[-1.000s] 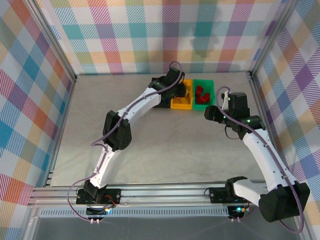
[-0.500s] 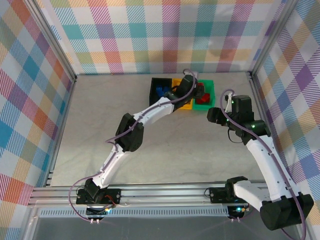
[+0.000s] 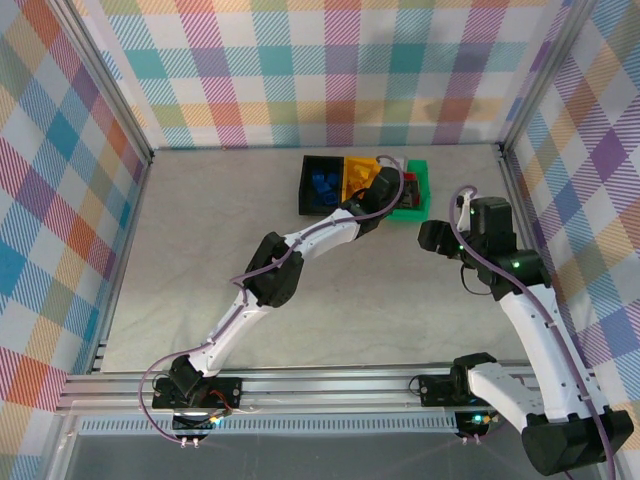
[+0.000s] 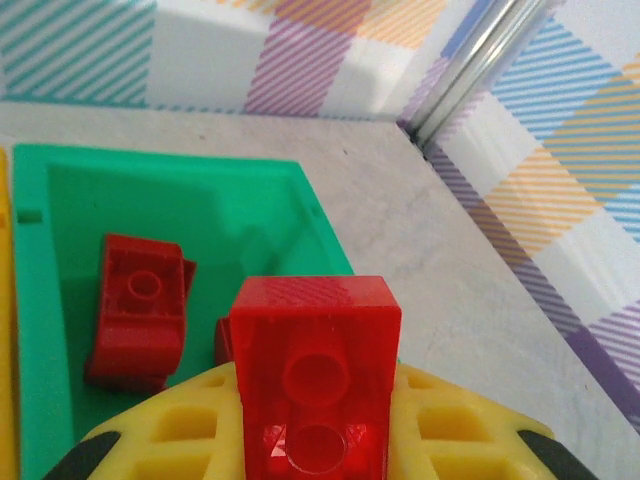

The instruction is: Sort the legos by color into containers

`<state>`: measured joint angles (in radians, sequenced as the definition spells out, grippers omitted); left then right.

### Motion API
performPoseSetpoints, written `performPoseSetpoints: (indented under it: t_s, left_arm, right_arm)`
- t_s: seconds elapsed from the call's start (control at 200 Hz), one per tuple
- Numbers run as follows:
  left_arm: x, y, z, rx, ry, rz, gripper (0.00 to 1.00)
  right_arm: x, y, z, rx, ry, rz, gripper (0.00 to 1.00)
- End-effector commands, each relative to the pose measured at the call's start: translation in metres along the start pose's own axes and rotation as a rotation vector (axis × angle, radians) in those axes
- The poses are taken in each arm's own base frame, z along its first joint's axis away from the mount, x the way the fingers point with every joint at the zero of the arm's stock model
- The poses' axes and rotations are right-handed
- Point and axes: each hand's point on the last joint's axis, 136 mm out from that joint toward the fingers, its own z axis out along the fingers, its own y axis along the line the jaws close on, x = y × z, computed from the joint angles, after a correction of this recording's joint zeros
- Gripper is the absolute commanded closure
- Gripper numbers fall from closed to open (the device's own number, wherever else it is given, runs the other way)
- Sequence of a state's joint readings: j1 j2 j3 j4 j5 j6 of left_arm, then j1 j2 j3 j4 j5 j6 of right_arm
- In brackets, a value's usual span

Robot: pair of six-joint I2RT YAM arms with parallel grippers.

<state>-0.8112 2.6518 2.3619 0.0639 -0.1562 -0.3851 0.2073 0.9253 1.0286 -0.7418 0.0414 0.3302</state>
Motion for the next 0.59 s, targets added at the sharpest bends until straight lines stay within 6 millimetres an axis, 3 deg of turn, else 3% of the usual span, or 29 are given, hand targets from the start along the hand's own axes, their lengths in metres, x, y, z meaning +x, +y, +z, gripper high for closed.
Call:
performPoseSetpoints:
  t_s: [0.0,0.33,0.47,0.59]
  left_arm:
    - [-0.032,-0.011,0.0,0.0,-0.138,0.023,0.77]
    - [-0.033,-0.006,0.011,-0.009,-0.208,0.098,0.57]
    - [-0.034,-0.005,0.012,-0.008,-0.215,0.103,0.29]
    - [-0.037,-0.004,0.01,-0.017,-0.211,0.121,0.24]
  right_arm:
    - [-0.006,0.006,-0.014,-0.022,-0.024,0.012,0.23]
    - [-0.005,0.006,-0.022,-0.024,-0.031,0.015,0.23]
    - [-0.004,0.005,-0.023,-0.021,-0.029,0.013,0.23]
    - [-0.003,0.005,-0.022,-0.021,-0.027,0.015,0.22]
